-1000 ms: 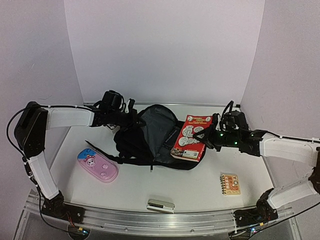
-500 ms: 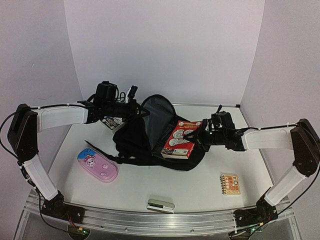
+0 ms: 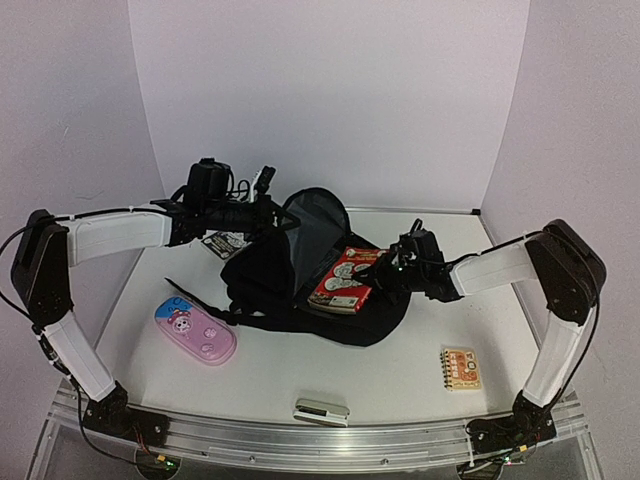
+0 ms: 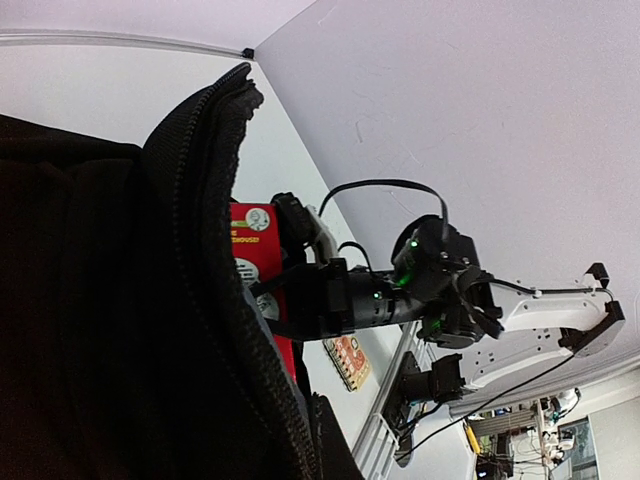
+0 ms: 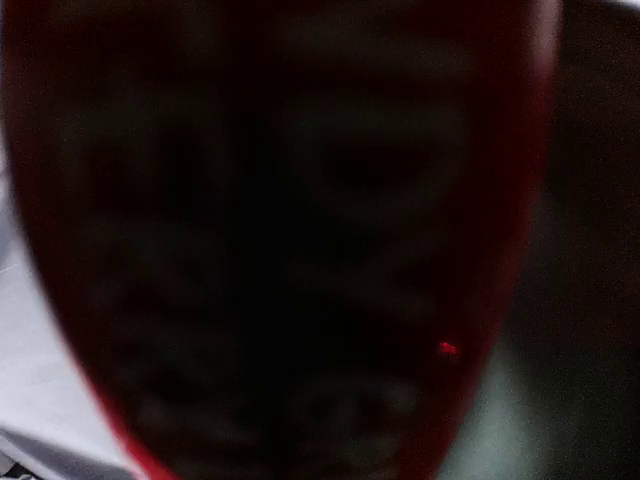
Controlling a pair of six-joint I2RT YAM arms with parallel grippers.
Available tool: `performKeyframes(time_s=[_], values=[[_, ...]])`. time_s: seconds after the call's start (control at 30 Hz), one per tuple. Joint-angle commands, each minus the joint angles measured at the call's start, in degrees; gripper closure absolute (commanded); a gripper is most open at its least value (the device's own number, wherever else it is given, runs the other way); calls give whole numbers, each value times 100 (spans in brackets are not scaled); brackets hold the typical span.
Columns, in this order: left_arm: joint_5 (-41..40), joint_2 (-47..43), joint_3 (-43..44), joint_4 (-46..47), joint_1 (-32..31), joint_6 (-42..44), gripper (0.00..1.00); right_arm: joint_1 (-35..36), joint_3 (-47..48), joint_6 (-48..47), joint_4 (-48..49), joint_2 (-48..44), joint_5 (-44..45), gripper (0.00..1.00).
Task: Pack the student bag
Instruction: Place the book in the student bag.
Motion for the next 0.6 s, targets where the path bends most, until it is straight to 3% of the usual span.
performKeyframes(time_s=[0.0, 0.57], values=[[253, -356, 211, 463, -52, 131, 100, -23, 349, 41, 467, 283, 278, 100], [583, 525, 1178, 625, -748, 14, 100, 122, 2007, -9, 639, 1690, 235, 100]])
